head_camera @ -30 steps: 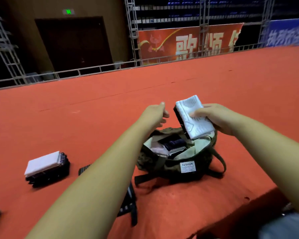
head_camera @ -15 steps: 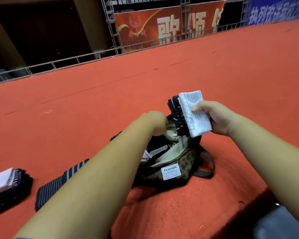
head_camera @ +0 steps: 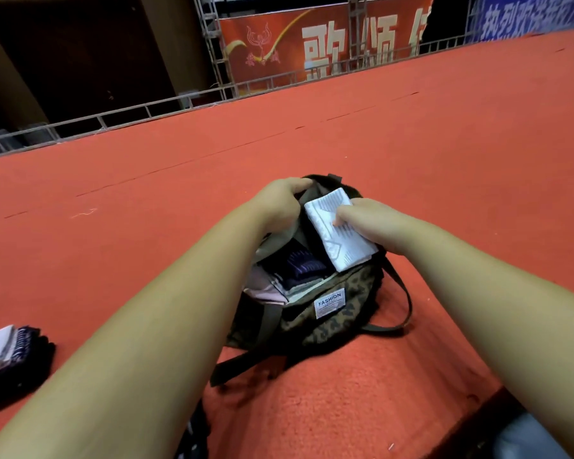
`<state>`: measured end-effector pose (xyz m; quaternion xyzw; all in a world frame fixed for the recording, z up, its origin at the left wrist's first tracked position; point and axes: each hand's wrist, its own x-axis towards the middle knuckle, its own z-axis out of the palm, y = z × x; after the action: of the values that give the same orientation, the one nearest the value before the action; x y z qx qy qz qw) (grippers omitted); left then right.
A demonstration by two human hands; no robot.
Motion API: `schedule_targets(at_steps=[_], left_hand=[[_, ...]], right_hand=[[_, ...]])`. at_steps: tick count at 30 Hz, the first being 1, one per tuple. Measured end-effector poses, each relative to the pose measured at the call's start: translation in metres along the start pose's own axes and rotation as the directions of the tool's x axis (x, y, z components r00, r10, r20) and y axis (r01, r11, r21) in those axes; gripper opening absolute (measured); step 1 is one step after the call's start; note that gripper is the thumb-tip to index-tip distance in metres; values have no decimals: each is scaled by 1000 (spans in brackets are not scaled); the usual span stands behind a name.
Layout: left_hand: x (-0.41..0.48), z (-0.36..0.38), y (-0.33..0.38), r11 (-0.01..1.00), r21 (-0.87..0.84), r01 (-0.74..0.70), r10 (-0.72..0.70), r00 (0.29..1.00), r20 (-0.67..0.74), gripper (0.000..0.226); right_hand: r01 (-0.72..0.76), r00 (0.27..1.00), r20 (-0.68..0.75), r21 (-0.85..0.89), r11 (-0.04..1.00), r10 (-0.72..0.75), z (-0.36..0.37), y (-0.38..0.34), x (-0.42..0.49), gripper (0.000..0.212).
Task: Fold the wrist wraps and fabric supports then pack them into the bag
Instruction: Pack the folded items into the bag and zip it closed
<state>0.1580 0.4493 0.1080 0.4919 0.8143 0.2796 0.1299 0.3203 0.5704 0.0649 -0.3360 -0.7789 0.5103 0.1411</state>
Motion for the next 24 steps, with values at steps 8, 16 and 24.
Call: schedule_targets(at_steps=[8,16,24], left_hand=[[-5,9,8,981,141,-133,143,988,-63,76],[-6,1,-3,994,73,-85,88,995,-52,80],[-8,17,-12,881,452,-137,145,989,17,85]], right_hand=[[-43,999,10,-331,943,49,28,-9,12,32],[-97,989,18,-677,729,148,50,-5,20,50],[-142,989,-85,-774,618,121,46,12,16,72]])
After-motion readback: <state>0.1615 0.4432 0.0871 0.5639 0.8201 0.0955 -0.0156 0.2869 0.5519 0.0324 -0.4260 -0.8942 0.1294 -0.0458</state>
